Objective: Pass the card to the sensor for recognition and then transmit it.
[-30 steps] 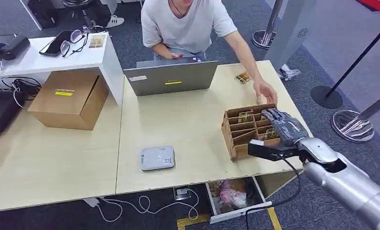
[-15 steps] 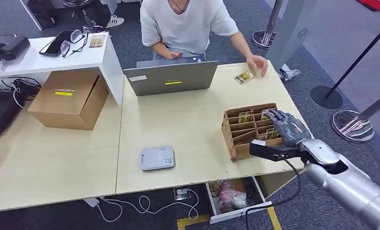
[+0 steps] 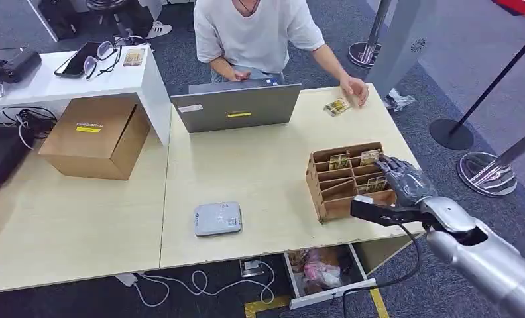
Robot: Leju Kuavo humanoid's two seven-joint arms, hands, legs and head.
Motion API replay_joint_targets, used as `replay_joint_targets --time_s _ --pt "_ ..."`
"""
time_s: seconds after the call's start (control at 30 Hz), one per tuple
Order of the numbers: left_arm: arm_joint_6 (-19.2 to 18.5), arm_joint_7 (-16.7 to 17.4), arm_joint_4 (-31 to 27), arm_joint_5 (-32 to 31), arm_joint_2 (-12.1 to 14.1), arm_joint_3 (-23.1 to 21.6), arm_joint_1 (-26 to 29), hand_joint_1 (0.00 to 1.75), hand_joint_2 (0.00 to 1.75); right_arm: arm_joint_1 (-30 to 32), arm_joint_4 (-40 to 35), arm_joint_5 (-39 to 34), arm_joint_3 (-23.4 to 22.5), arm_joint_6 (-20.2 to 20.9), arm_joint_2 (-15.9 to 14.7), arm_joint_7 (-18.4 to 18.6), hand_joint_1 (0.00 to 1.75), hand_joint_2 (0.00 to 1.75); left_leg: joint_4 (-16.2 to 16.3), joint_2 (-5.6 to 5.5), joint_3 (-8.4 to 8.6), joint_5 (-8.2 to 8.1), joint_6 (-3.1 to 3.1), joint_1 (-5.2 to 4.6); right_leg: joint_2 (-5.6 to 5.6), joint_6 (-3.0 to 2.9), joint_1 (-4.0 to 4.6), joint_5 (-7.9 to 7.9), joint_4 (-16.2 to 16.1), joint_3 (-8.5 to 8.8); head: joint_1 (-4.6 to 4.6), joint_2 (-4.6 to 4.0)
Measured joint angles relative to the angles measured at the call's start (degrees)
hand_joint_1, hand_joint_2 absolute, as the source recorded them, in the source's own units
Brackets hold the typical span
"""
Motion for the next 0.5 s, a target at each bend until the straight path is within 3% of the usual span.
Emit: replay_joint_targets --time_s 0.1,0.23,0.5 --pt "-0.04 0.00 0.00 -0.11 0.00 0.00 -0.01 0.00 0.00 0.21 -0.04 -0.04 -0.09 0.00 -0.11 0.00 0.03 1.75 0.00 0.00 0.00 0.00 0.00 0.00 0.00 0.00 0.00 0.00 0.00 0.00 0.00 0.00" --pt "-0.04 0.00 0.00 -0.17 0.00 0.00 -0.01 0.00 0.00 0.48 -0.11 -0.04 -0.11 0.00 -0.20 0.00 0.26 1.75 0.00 0.00 0.00 0.00 0.00 0.00 0.00 0.00 0.00 0.00 0.00 0.00 0.00 0.00" --pt "-0.04 0.00 0.00 -0.20 0.00 0.00 -0.02 0.00 0.00 0.74 -0.35 -0.04 -0.11 0.07 -0.20 0.00 0.31 1.75 0.00 0.00 0.00 0.00 0.00 0.00 0.00 0.00 0.00 0.00 0.00 0.00 0.00 0.00"
